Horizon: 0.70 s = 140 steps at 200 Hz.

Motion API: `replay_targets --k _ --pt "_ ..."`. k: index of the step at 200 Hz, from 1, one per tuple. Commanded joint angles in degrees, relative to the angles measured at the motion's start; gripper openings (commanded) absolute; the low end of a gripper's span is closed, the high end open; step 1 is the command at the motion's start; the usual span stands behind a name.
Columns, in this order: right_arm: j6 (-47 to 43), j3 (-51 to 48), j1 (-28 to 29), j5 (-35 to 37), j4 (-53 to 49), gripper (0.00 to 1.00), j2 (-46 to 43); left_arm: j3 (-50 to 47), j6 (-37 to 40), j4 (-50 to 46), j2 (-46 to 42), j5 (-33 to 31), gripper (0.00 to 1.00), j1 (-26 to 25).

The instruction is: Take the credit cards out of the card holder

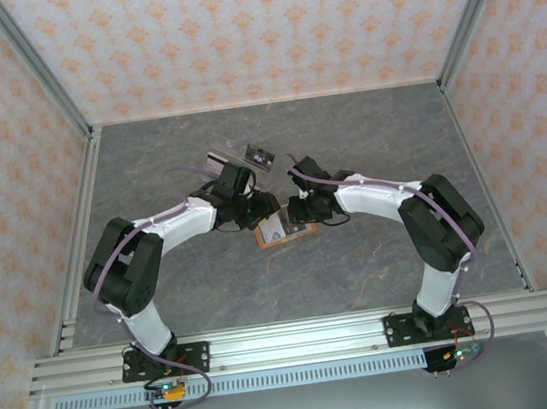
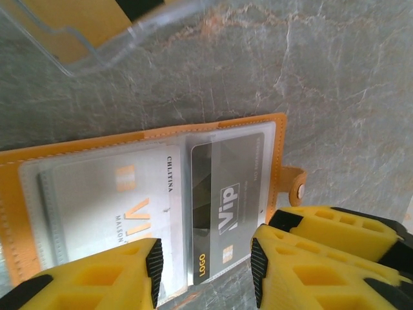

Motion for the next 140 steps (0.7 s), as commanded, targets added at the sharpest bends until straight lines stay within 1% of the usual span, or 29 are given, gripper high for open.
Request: replay_targets --k 1,28,66,84,112,140 --pt "0.4 0.9 0.0 2.2 -1.1 0.35 1.5 0.4 -1.1 3.1 1.4 2.0 0.42 -0.6" --pt "0.0 1.5 0.1 1.9 -1.6 0.36 2.7 0.5 -1.7 4.7 2.6 2.8 0.40 -1.0" --pt "0.0 1.7 0.0 1.0 -1.8 0.35 4.2 0.2 -2.3 5.0 3.8 2.4 0.37 -1.2" --pt "0.0 1.7 0.0 0.9 -1.8 0.32 4.4 -0.1 -2.4 5.4 4.2 2.3 0.36 -1.2" --pt "0.0 1.7 -0.1 0.5 -1.9 0.26 4.9 -0.2 -2.4 5.9 4.9 2.5 0.32 -1.2" --pt "0.2 1.6 -0.2 0.6 -2.1 0.26 5.2 -0.4 -1.9 6.3 5.3 2.6 0.30 -1.2"
